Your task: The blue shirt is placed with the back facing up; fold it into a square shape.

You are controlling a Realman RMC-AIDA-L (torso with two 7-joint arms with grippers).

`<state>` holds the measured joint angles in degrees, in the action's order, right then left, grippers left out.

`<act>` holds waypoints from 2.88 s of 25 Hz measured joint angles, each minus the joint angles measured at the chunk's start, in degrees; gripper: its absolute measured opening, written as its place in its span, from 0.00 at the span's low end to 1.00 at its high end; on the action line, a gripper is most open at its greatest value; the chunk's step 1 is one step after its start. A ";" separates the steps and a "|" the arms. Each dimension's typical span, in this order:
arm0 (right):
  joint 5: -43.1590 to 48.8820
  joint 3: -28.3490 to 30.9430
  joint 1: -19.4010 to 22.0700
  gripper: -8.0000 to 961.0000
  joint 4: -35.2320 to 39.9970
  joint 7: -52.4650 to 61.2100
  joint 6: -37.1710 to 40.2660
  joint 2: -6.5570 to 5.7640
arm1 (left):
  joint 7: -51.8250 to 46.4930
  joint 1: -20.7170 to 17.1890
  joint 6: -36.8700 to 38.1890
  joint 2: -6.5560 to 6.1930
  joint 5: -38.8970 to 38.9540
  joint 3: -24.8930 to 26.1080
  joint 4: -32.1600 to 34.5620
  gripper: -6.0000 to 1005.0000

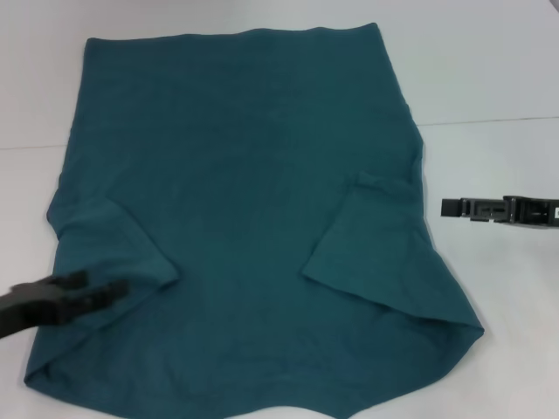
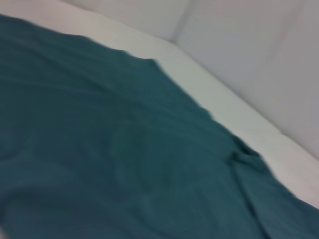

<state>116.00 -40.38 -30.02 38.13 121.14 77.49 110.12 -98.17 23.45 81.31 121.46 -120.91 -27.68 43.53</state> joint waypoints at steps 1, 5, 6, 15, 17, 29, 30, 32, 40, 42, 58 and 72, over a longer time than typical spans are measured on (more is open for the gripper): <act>0.36 -0.08 -0.07 0.96 -0.02 0.13 0.08 0.05 | -0.44 -0.03 -0.20 -0.16 -0.50 1.01 0.03 0.95; 1.15 -0.12 -0.11 0.96 -0.14 0.45 0.43 0.31 | -2.48 -0.14 -1.15 -0.89 -4.02 5.45 0.60 0.95; 1.17 -0.06 -0.14 0.96 -0.17 0.46 0.47 0.38 | -3.07 -0.14 -1.52 -1.01 -4.85 5.98 0.82 0.95; 1.17 0.30 -0.75 0.96 -0.24 0.49 -0.50 1.10 | -5.08 -0.33 -4.07 -1.23 -10.45 7.72 2.15 0.94; 1.17 0.31 -0.86 0.96 -0.25 0.50 -0.60 1.12 | -5.24 -0.33 -4.19 -1.23 -10.83 7.75 2.17 0.94; 0.96 0.50 -1.15 0.96 -0.25 0.50 -0.68 0.97 | -6.66 -0.18 -3.88 -1.23 -14.56 7.29 2.18 0.95; 0.94 0.52 -1.18 0.96 -0.25 0.50 -0.68 0.95 | -6.77 -0.17 -3.83 -1.23 -14.92 7.30 2.18 0.95; 0.93 0.63 -1.25 0.96 -0.25 0.50 -0.68 0.89 | -7.02 -0.16 -3.64 -1.23 -15.43 7.27 2.18 0.95; 0.91 1.57 -1.50 0.96 -0.25 0.50 -0.68 0.80 | -7.23 0.09 -1.17 -1.24 -17.09 7.14 2.64 0.95; 0.91 1.78 -1.53 0.96 -0.25 0.50 -0.68 0.79 | -7.24 0.17 -0.16 -1.30 -17.27 7.10 2.68 0.95; 0.89 1.81 -1.62 0.96 -0.22 0.50 -1.03 0.70 | -8.88 0.46 4.94 -1.88 -20.60 7.03 4.19 0.95; 0.89 2.30 -1.78 0.96 -0.20 0.59 -1.19 0.70 | -9.67 1.97 12.00 -2.27 -21.07 6.87 5.08 0.95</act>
<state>116.89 -38.09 -31.81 37.92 121.73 76.30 110.83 -107.84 25.41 93.31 119.20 -141.98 -20.82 48.61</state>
